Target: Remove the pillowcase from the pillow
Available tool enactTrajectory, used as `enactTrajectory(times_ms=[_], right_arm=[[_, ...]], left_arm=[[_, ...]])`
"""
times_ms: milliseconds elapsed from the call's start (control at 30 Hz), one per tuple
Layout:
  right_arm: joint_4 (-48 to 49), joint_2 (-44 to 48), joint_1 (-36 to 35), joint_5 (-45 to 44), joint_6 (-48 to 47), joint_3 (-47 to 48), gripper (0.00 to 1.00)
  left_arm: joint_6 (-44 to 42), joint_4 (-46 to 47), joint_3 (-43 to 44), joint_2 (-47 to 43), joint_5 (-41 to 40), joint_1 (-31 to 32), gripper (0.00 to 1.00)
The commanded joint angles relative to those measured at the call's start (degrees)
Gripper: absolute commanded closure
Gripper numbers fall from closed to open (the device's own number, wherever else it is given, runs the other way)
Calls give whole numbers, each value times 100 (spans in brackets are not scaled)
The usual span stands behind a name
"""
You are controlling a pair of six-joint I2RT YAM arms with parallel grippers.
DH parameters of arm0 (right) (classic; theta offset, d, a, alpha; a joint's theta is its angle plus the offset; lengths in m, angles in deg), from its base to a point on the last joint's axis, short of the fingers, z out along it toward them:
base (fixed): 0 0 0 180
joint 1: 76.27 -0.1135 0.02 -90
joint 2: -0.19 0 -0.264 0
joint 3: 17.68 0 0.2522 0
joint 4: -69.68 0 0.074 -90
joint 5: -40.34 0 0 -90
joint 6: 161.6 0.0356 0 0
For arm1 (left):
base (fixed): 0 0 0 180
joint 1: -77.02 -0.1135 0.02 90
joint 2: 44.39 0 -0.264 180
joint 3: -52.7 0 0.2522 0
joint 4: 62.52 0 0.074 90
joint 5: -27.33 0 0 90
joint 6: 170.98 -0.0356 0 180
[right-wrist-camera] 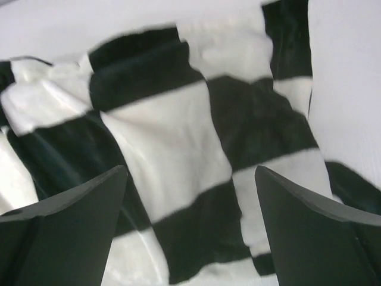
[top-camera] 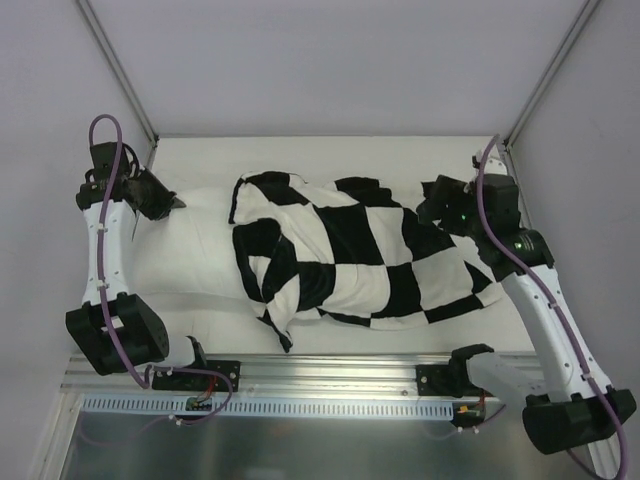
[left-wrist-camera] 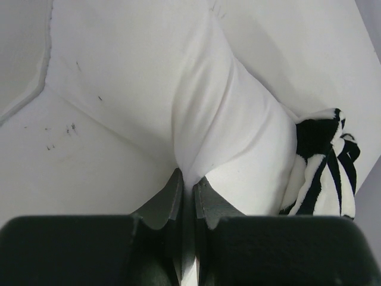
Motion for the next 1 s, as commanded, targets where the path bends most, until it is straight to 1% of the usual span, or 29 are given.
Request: enactTrajectory(times_ms=[0, 33, 67, 100, 133, 167, 200, 233, 300, 333, 400, 433, 467, 500, 533, 600, 633, 667, 700, 733, 800, 833, 900, 933, 967], right_arm=[[280, -786, -520, -1094, -120, 682, 7], [271, -1052, -591, -1076, -129, 1032, 6], [236, -1350, -653, -841, -129, 1253, 6], [184, -2023, -697, -656, -120, 1516, 6], [18, -2369, -732, -541, -59, 2049, 6], [-27, -2695, -872, -523, -76, 2307, 5], [-106, -3316, -925, -505, -85, 2571, 4], [-281, -3618, -952, -340, 2, 3061, 3], [-318, -4128, -961, -41, 143, 3407, 3], [-196, -4539, -970, 413, 318, 3591, 3], [-37, -4911, -979, 785, 529, 3750, 4], [16, -5200, -996, 970, 600, 3821, 6], [60, -5298, -996, 1267, 775, 3847, 8], [278, -5343, -996, 1323, 855, 3787, 13], [393, -5335, -996, 1358, 925, 3682, 26], [630, -5238, -961, 1341, 1093, 3401, 51], [727, -5194, -926, 1376, 1145, 3304, 74], [824, -5098, -891, 1411, 1198, 3138, 93], [929, -5054, -847, 1463, 1312, 3066, 99], [1000, -4992, -812, 1499, 1356, 2970, 99], [1097, -4712, -680, 1298, 1453, 2655, 99], [1097, -4589, -558, 984, 1471, 2539, 99], [1115, -4203, -400, 718, 1532, 2145, 99], [1141, -4062, -207, 517, 1550, 2012, 99], [1167, -3921, -110, 445, 1559, 1880, 99]], left_arm=[[-71, 486, 130, -124, -153, 81, 100], [-89, 494, 139, -116, -135, 90, 100], [-106, 494, 147, -116, -118, 81, 100], [-98, 494, 165, -116, -83, 90, 100], [-98, 494, 165, -107, -65, 108, 100], [-106, 494, 174, -107, -56, 116, 100], [-106, 486, 183, -98, -47, 134, 100], [-106, 494, 191, -107, -30, 134, 100], [-133, 494, 191, -116, -38, 143, 100], [-141, 486, 183, -124, -47, 143, 100], [-159, 486, 165, -133, -47, 143, 100], [-159, 494, 156, -133, -56, 143, 100], [-168, 494, 139, -133, -47, 134, 100], [-159, 494, 130, -124, -56, 143, 100], [-168, 494, 130, -133, -65, 143, 100], [-177, 494, 121, -151, -65, 143, 100], [-151, 494, 112, -168, -82, 143, 100], [-124, 503, 104, -186, -117, 143, 100], [-98, 503, 95, -221, -161, 143, 100], [-63, 512, 95, -230, -187, 143, 100], [-54, 512, 77, -265, -266, 134, 100], [-62, 512, 68, -282, -302, 143, 100], [-89, 512, 60, -344, -372, 90, 100], [-54, 512, 42, -388, -398, 64, 100], [7, 512, 25, -449, -355, -119, 100]])
